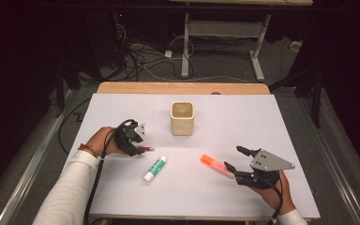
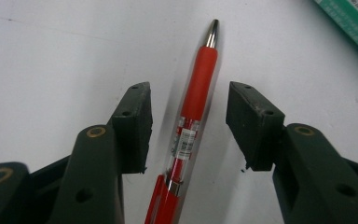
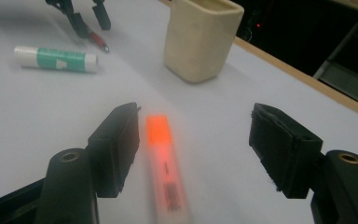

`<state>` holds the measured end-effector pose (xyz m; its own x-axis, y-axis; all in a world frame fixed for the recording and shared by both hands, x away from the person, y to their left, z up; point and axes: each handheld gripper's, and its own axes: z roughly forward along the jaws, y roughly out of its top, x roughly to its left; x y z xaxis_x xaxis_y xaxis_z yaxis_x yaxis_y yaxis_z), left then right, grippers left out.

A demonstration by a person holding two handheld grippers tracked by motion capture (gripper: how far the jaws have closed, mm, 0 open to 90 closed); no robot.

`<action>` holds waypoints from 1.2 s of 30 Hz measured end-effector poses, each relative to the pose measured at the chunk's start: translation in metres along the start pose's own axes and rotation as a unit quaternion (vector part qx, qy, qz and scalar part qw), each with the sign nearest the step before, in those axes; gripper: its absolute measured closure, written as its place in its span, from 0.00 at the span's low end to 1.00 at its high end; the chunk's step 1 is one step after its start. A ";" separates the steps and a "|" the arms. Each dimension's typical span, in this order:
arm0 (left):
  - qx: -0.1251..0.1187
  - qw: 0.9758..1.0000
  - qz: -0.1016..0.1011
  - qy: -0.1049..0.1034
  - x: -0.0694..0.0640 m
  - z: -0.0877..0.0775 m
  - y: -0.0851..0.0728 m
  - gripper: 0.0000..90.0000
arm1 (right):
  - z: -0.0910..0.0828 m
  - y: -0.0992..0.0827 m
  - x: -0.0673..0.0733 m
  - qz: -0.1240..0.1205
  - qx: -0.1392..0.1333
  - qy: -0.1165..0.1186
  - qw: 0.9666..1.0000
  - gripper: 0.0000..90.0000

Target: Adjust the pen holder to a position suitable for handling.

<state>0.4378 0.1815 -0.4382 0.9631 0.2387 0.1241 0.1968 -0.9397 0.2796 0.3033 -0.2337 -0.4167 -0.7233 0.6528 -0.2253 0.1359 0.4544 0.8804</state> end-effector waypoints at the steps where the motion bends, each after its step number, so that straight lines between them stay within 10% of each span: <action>1: -0.005 1.000 -0.004 0.002 0.000 -0.001 -0.001 0.52 | 0.004 0.005 -0.001 -0.003 0.000 0.002 1.000 0.37; 13: -0.049 0.998 -0.026 0.012 -0.003 -0.011 -0.012 0.47 | 0.051 0.051 -0.013 -0.044 0.028 0.049 0.997 0.40; 21: -0.126 0.990 -0.051 0.046 -0.025 -0.014 -0.031 0.34 | 0.101 0.102 -0.031 -0.085 0.074 0.107 0.988 0.51; 24: -0.159 0.982 -0.069 0.071 -0.034 -0.012 -0.041 0.30 | 0.116 0.112 -0.033 -0.093 0.091 0.120 0.984 0.55; 29: -0.231 0.961 -0.105 0.108 -0.049 -0.015 -0.062 0.24 | 0.149 0.126 -0.030 -0.104 0.120 0.141 0.977 0.60; 36: -0.263 0.948 -0.113 0.142 -0.071 -0.017 -0.077 0.23 | 0.182 0.137 -0.032 -0.114 0.166 0.172 0.964 0.75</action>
<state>0.3507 0.2406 -0.4519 0.8044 0.5454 0.2357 0.2010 -0.6231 0.7559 0.4677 -0.0820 -0.3648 -0.9340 0.2989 -0.1957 0.1140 0.7686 0.6295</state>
